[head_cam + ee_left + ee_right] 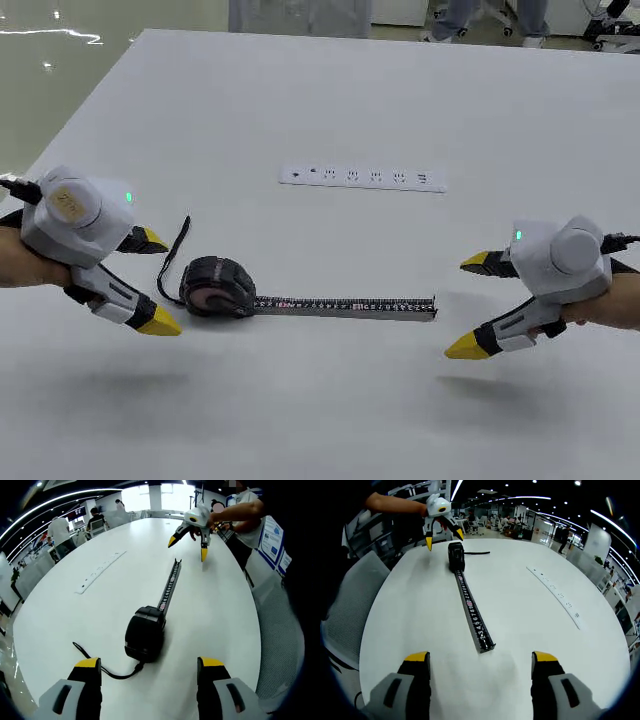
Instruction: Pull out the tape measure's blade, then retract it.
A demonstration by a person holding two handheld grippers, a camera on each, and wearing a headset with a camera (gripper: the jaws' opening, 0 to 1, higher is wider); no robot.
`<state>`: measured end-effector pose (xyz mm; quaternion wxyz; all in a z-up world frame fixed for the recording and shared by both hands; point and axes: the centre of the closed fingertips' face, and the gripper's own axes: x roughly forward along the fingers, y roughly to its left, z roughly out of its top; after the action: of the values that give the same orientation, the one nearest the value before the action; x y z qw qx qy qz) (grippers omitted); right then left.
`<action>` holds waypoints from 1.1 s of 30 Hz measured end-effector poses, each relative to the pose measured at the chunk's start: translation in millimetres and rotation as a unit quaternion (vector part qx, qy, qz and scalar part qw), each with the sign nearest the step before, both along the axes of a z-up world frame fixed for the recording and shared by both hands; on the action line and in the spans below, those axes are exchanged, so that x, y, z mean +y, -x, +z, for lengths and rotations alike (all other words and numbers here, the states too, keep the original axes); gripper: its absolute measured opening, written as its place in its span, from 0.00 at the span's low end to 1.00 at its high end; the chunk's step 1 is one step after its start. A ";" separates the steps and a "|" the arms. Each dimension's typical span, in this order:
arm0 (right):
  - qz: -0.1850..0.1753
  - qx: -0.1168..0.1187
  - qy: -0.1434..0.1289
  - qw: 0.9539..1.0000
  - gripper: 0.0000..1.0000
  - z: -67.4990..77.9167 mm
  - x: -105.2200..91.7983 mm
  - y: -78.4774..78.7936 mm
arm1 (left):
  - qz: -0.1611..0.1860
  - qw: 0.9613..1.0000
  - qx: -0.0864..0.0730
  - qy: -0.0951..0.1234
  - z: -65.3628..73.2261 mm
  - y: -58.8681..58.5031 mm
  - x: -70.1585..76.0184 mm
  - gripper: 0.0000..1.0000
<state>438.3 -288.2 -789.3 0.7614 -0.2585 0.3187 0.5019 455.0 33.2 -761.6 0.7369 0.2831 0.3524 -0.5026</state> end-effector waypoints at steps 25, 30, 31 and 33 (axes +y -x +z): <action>-0.088 -0.026 -0.047 0.995 1.00 22.1 -7.7 25.1 | 0.103 0.992 -0.034 0.066 19.1 18.6 14.1 1.00; -0.092 -0.028 -0.050 0.994 1.00 23.0 -8.5 27.3 | 0.111 0.991 -0.035 0.070 19.5 20.8 15.1 1.00; -0.095 -0.029 -0.051 0.994 1.00 23.4 -8.9 28.2 | 0.115 0.990 -0.036 0.073 19.9 21.9 15.5 1.00; -0.101 -0.030 -0.053 0.993 1.00 24.3 -9.7 29.8 | 0.123 0.989 -0.039 0.077 20.6 24.0 16.3 1.00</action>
<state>408.5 -297.9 -765.0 0.8302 -0.1991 0.2925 0.4307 431.0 49.5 -741.0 0.8260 0.1988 0.3159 -0.4224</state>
